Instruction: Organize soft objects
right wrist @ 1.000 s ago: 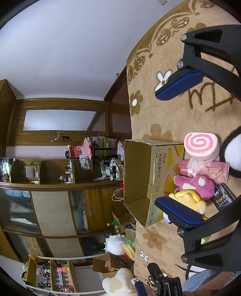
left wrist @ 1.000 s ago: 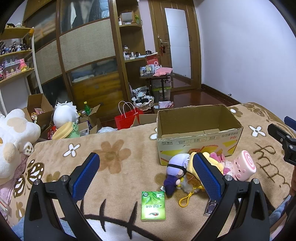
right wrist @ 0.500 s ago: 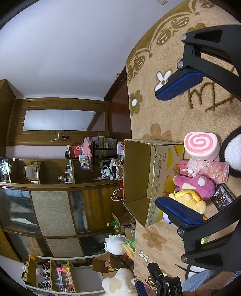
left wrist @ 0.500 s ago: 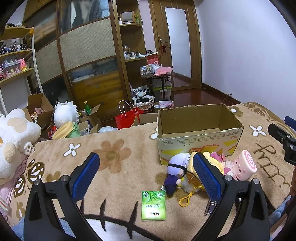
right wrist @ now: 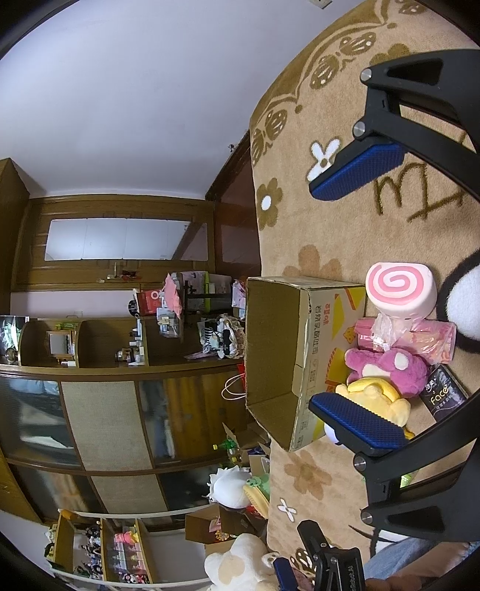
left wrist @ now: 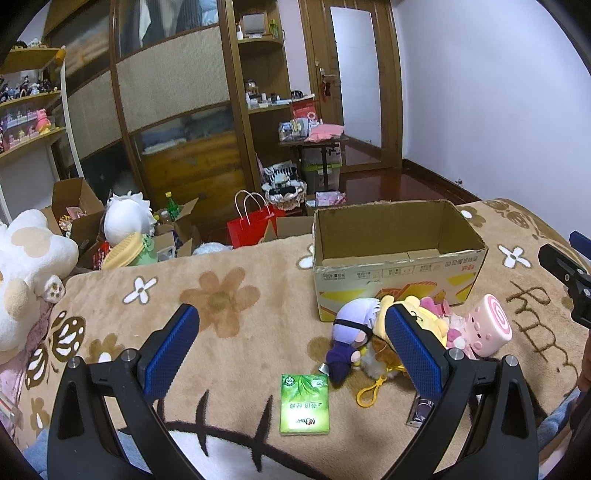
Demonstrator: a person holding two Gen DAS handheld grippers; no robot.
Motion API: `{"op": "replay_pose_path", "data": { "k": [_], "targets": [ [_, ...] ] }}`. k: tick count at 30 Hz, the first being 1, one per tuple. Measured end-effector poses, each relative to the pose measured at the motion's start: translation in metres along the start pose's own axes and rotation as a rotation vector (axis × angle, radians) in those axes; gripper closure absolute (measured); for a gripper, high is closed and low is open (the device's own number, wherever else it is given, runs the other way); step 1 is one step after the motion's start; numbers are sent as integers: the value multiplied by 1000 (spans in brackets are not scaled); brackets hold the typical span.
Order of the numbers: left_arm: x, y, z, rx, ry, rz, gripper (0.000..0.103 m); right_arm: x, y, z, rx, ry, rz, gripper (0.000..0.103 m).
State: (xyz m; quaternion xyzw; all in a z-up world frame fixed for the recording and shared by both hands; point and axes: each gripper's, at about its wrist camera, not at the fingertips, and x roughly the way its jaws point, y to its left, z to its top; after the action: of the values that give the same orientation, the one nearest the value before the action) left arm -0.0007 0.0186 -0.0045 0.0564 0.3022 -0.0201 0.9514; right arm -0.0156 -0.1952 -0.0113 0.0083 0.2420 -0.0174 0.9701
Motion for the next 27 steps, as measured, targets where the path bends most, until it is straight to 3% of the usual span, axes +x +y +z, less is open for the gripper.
{"op": "replay_pose_path", "data": {
  "k": [10,27],
  "targets": [
    [27,-12,2,26,124,8,3,14,2,-5,49,82,27,0],
    [112,6,-19,-124,474,-43,3,97,-7,-29,61,373,29,0]
  ]
}}
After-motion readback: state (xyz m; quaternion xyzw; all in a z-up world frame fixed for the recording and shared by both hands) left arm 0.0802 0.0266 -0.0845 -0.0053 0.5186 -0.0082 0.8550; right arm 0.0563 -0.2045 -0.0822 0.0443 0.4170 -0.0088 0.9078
